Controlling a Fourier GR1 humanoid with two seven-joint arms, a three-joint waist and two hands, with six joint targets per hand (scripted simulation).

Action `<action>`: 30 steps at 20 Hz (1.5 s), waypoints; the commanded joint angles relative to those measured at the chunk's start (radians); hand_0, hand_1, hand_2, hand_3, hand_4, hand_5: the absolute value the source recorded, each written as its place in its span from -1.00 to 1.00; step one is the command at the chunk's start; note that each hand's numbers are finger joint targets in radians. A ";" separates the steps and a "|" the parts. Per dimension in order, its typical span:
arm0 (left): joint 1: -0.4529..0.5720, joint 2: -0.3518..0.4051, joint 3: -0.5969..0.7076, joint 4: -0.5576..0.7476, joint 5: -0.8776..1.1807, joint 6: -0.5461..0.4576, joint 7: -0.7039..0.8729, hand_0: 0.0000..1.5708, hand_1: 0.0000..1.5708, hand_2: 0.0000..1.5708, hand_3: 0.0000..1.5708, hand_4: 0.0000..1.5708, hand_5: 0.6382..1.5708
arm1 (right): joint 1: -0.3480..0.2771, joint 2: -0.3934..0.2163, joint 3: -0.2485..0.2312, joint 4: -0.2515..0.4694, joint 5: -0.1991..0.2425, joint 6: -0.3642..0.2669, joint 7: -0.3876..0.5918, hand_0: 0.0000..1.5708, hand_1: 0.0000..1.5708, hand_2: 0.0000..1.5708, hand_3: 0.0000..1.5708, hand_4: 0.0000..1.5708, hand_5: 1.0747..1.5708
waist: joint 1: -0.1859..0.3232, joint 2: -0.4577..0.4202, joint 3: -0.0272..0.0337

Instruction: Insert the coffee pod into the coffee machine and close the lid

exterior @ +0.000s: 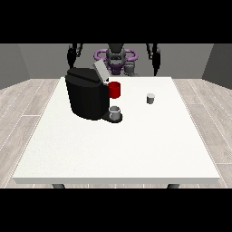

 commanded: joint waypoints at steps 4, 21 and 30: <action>0.020 0.005 0.018 -0.005 0.055 -0.076 -0.122 -1.00 -1.00 -1.00 -1.00 -0.66 1.00 | 0.057 0.029 0.008 0.035 0.001 0.004 0.016 -1.00 -1.00 -1.00 -1.00 -0.84 1.00 | 0.023 -0.054 0.0175; -0.264 0.228 0.149 0.253 -0.039 -0.144 -0.059 -1.00 -1.00 -1.00 -1.00 -1.00 1.00 | -0.004 0.103 -0.015 0.001 -0.043 -0.078 -0.092 -1.00 -1.00 -1.00 -1.00 -0.79 1.00 | -0.104 0.047 0.0176; -0.397 0.321 0.227 0.554 -0.070 -0.169 -0.144 -1.00 -1.00 -1.00 -1.00 -1.00 1.00 | -0.071 0.134 0.041 -0.035 -0.019 -0.125 -0.054 -1.00 -1.00 -1.00 -1.00 -0.67 1.00 | -0.139 0.156 0.0170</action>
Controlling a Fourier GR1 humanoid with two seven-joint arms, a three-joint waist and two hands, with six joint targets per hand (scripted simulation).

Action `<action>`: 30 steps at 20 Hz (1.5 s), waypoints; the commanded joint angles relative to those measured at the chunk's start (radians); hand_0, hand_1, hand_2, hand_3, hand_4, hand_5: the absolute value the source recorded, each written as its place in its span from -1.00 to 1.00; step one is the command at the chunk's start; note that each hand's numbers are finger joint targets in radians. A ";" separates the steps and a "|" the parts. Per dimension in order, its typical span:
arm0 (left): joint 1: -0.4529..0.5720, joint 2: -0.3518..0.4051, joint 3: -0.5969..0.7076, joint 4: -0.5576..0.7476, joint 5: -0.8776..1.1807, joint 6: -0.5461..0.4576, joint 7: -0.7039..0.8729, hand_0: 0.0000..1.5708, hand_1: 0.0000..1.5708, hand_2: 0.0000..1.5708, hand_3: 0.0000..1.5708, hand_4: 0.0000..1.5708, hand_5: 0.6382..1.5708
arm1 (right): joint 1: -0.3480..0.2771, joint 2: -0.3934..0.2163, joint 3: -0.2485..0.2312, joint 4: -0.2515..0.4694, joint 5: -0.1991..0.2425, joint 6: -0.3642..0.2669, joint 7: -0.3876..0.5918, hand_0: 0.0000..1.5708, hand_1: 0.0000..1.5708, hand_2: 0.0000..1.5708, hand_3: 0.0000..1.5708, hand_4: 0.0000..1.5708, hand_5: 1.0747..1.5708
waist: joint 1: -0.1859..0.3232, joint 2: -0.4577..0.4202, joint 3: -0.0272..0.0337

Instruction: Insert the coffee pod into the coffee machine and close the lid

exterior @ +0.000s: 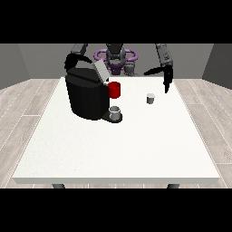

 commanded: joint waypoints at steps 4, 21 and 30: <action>-0.068 0.048 0.022 0.199 -0.049 -0.008 -0.089 -1.00 -1.00 -1.00 -1.00 -1.00 1.00 | -0.064 -0.051 -0.050 0.000 -0.033 0.033 0.044 -1.00 -1.00 -1.00 -1.00 -0.55 1.00 | -0.011 0.064 -0.0002; -0.184 -0.019 -0.111 0.401 -0.290 0.133 -0.033 -0.04 -0.04 0.04 -0.35 -1.00 1.00 | -0.133 -0.009 -0.038 0.198 0.052 -0.062 0.039 -1.00 -1.00 -1.00 -1.00 -0.50 1.00 | 0.030 0.035 0.0002; -0.247 0.085 -0.126 0.489 -0.393 0.141 -0.107 -0.23 -0.23 -0.05 -0.38 -1.00 1.00 | -0.142 -0.022 -0.049 0.178 0.019 -0.028 0.051 -1.00 -1.00 -1.00 -1.00 -0.39 1.00 | -0.007 0.057 0.0002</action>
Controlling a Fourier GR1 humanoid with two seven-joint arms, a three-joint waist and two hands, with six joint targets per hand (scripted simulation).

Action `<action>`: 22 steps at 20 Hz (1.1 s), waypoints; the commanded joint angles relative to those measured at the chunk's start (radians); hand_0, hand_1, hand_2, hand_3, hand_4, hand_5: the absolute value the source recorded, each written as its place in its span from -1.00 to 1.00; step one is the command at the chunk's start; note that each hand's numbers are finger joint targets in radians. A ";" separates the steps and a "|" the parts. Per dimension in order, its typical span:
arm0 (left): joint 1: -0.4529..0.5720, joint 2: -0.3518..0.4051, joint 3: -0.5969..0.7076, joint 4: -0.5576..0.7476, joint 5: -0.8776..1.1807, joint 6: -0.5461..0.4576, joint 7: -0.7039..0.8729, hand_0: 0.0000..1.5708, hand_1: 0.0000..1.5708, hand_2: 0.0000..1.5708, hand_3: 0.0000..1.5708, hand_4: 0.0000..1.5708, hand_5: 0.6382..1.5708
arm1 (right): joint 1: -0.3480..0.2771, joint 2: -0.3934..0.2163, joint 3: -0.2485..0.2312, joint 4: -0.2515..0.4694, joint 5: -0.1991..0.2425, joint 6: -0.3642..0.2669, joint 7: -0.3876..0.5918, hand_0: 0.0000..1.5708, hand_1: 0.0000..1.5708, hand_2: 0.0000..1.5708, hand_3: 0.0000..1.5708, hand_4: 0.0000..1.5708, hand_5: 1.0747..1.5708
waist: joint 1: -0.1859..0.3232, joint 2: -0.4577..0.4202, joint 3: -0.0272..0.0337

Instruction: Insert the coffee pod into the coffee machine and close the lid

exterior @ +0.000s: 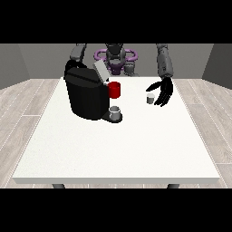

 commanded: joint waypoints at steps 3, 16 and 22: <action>-0.031 -0.026 0.000 0.068 -0.071 0.142 -0.050 -0.11 -0.11 0.06 -0.25 -1.00 1.00 | 0.007 0.017 0.024 -0.020 0.010 -0.003 -0.023 -1.00 -1.00 -1.00 -1.00 -0.33 1.00 | -0.031 0.031 0.0000; -0.088 0.035 -0.004 0.167 -0.173 0.234 -0.106 0.24 0.24 0.34 0.01 -0.59 1.00 | -0.024 -0.019 -0.009 -0.035 -0.029 0.026 -0.009 -1.00 -1.00 -1.00 -1.00 -0.38 1.00 | -0.066 0.080 -0.0005; -0.111 -0.014 -0.027 0.128 -0.182 0.168 -0.123 0.68 0.68 0.82 0.79 -0.30 1.00 | 0.030 0.006 -0.013 0.068 -0.027 0.024 -0.091 -1.00 -1.00 -1.00 -1.00 -0.45 1.00 | -0.010 0.002 0.0003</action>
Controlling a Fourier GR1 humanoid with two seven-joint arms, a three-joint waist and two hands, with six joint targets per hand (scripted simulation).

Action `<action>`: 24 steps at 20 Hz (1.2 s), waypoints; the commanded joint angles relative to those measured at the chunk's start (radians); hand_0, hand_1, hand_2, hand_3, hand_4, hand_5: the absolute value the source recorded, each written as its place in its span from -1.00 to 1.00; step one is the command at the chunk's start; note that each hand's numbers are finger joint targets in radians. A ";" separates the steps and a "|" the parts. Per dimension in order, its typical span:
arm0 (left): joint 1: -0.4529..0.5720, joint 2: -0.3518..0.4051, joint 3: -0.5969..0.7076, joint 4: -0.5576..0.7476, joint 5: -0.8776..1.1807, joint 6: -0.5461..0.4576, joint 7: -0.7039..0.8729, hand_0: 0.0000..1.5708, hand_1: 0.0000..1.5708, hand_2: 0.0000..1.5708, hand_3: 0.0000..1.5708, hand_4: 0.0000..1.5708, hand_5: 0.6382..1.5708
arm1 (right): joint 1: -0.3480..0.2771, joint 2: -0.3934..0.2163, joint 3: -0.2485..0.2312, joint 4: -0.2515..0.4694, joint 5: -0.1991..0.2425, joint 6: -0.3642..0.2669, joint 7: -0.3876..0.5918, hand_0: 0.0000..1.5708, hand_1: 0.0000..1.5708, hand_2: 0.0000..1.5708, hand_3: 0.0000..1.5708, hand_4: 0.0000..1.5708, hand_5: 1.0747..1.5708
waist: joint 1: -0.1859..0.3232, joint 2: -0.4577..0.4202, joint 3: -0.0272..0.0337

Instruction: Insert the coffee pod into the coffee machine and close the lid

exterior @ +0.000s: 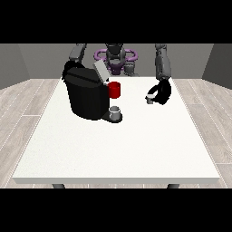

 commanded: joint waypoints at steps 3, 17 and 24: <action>-0.062 -0.008 -0.018 -0.045 0.005 -0.109 -0.036 0.88 0.88 0.87 0.79 -0.20 1.00 | -0.005 -0.002 -0.026 0.055 -0.016 -0.004 0.007 -1.00 -1.00 -1.00 -1.00 -0.44 1.00 | 0.018 -0.059 -0.0003; -0.284 0.078 0.045 -0.097 0.046 -0.312 0.045 0.60 0.60 0.69 0.63 -0.32 1.00 | 0.003 -0.015 0.001 0.080 -0.026 0.057 0.004 -1.00 -1.00 -1.00 -1.00 -0.37 1.00 | -0.048 -0.096 -0.0003; -0.338 0.050 0.040 -0.118 -0.006 -0.234 0.087 0.60 0.60 0.69 0.63 -0.32 1.00 | -0.065 0.004 0.007 0.066 -0.030 0.015 -0.019 -1.00 -1.00 -1.00 -1.00 -0.36 1.00 | -0.070 -0.037 -0.0002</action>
